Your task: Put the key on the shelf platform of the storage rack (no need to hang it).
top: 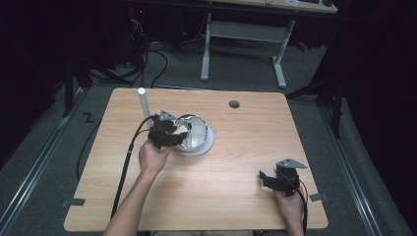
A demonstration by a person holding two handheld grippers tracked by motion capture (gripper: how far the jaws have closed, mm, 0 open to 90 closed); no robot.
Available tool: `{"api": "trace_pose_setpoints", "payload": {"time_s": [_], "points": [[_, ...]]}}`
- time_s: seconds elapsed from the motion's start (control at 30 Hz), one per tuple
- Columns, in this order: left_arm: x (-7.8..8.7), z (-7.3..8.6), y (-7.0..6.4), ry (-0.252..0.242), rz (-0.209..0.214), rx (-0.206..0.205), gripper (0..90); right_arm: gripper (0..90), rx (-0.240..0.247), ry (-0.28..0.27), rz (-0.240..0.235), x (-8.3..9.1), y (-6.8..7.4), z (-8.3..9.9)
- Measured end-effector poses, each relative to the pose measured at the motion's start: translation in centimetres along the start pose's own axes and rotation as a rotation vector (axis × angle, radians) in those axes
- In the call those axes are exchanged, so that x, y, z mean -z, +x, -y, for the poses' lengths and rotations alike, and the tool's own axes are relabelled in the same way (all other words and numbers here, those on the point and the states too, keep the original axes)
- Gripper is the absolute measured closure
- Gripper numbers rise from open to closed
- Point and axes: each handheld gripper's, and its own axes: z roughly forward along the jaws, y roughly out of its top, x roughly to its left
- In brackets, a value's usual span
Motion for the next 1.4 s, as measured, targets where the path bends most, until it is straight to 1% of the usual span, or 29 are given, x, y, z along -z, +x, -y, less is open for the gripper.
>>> {"api": "trace_pose_setpoints", "payload": {"time_s": [0.1, 0.17, 0.23, 0.3, 0.33, 0.37, 0.6, 0.63, 0.7, 0.73, 0.77, 0.87, 0.9, 1.03, 1.07, 1.13, 1.17, 1.23, 1.27, 1.3, 1.33, 1.4], "points": [[-0.4, -0.2, 0.2, -0.012, -0.009, -0.004, 50.3, 23.2, 0.0, 0.0, 0.0, 0.0, 0.0, 0.0], [-0.6, -0.2, 0.3, -0.014, -0.022, 0.005, 50.3, 23.2, 0.0, 0.0, 0.0, 0.0, 0.0, 0.0], [-0.8, -0.3, 0.5, -0.011, -0.027, -0.007, 50.2, 23.2, 0.0, 0.0, 0.0, 0.0, 0.0, 0.0], [-0.8, -0.3, 0.5, -0.009, -0.026, -0.003, 50.1, 23.2, 0.0, 0.0, 0.0, 0.0, 0.0, 0.0], [-0.9, -0.3, 0.5, -0.012, -0.022, -0.012, 50.1, 23.2, 0.0, 0.0, 0.0, 0.0, 0.0, 0.0], [-0.9, -0.2, 0.4, -0.015, -0.027, -0.009, 50.1, 23.2, 0.0, 0.0, 0.0, 0.0, 0.0, 0.0], [-0.8, -0.1, 0.4, -0.022, -0.028, -0.021, 48.4, 23.2, 0.0, 0.0, 0.0, 0.0, 0.0, 0.0], [-0.8, -0.1, 0.4, -0.023, -0.026, -0.025, 47.9, 23.2, 0.0, 0.0, 0.0, 0.0, 0.0, 0.0], [-0.6, -0.2, 0.4, -0.018, -0.025, -0.015, 46.8, 23.2, 0.0, 0.0, 0.0, 0.0, 0.0, 0.0], [-0.5, -0.3, 0.4, -0.008, -0.018, -0.016, 46.1, 23.2, 0.0, 0.0, 0.0, 0.0, 0.0, 0.0], [-0.3, -0.4, 0.3, -0.002, -0.017, -0.004, 46.0, 23.2, 0.0, 0.0, 0.0, 0.0, 0.0, 0.0], [0.2, -0.5, 0.4, -0.003, -0.004, -0.018, 44.3, 23.2, 0.0, 0.0, 0.0, 0.0, 0.0, 0.0], [0.3, -0.6, 0.4, -0.001, -0.004, -0.005, 43.6, 23.2, 0.0, 0.0, 0.0, 0.0, 0.0, 0.0], [1.1, -0.9, 0.5, -0.004, 0.006, -0.012, 41.9, 23.2, 0.0, 0.0, 0.0, 0.0, 0.0, 0.0], [1.4, -0.9, 0.4, -0.005, 0.01, -0.006, 41.5, 23.2, 0.0, 0.0, 0.0, 0.0, 0.0, 0.0], [1.6, -1.0, 0.4, -0.005, 0.014, -0.009, 40.8, 23.2, 0.001, 0.0, 0.001, 0.0, 0.0, 0.0], [1.8, -1.0, 0.5, -0.004, 0.017, -0.019, 40.6, 23.2, 0.001, 0.0, 0.001, 0.0, 0.0, 0.0], [1.9, -1.0, 0.5, -0.006, 0.017, -0.026, 40.2, 23.2, 0.001, 0.0, 0.001, 0.0, 0.0, 0.0], [2.1, -1.1, 0.5, -0.009, 0.014, -0.015, 40.0, 23.2, 0.001, 0.0, 0.0, 0.0, 0.0, 0.0], [2.1, -1.2, 0.6, -0.006, 0.022, -0.024, 39.9, 23.2, 0.001, 0.0, 0.001, 0.0, 0.0, 0.0], [2.2, -1.3, 0.6, -0.009, 0.02, -0.01, 39.8, 23.2, 0.002, 0.0, 0.001, 0.0, 0.0, 0.0], [2.4, -1.5, 0.8, -0.01, 0.025, -0.015, 39.6, 23.2, 0.001, 0.0, 0.001, 0.0, 0.0, 0.0]]}}
